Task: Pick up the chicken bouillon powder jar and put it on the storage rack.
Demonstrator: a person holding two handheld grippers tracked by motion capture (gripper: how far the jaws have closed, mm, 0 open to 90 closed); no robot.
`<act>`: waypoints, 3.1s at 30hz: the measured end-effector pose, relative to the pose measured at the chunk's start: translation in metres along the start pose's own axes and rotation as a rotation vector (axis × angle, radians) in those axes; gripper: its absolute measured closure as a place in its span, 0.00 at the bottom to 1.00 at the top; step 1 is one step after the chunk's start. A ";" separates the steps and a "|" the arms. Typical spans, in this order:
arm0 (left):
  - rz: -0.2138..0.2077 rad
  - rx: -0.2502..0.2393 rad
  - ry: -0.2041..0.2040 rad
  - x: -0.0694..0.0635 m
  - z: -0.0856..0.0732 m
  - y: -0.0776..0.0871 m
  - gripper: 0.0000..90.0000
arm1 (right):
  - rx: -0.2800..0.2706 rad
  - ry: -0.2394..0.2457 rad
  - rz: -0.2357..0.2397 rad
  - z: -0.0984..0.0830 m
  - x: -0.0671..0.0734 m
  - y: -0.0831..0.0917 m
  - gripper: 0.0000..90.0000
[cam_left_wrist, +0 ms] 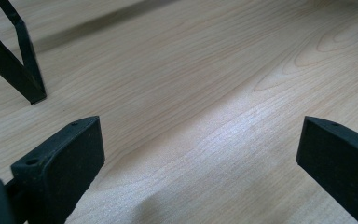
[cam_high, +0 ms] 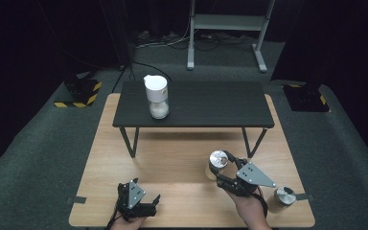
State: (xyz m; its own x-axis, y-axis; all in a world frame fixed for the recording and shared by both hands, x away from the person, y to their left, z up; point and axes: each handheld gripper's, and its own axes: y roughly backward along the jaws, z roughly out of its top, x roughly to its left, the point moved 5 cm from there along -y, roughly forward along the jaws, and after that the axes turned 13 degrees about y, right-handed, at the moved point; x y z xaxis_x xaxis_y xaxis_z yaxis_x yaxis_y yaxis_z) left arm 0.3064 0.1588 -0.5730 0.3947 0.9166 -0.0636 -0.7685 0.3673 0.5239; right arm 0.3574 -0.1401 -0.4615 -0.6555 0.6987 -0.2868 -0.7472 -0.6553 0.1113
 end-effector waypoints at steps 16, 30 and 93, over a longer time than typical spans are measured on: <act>-0.003 0.002 0.002 0.000 0.000 0.000 0.01 | -0.072 0.021 -0.033 0.040 -0.016 0.004 0.38; -0.005 0.001 0.004 0.000 0.000 0.000 0.01 | -0.112 0.032 -0.051 0.064 -0.025 0.008 0.38; -0.022 -0.004 0.007 0.001 0.000 0.001 0.01 | -0.208 0.077 -0.195 0.126 -0.052 -0.022 0.38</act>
State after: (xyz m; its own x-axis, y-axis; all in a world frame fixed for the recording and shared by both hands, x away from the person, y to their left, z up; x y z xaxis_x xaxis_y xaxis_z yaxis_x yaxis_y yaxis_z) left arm 0.3056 0.1599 -0.5725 0.4080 0.9094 -0.0815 -0.7615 0.3881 0.5191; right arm 0.3940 -0.1260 -0.3290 -0.4856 0.7984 -0.3559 -0.8143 -0.5613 -0.1481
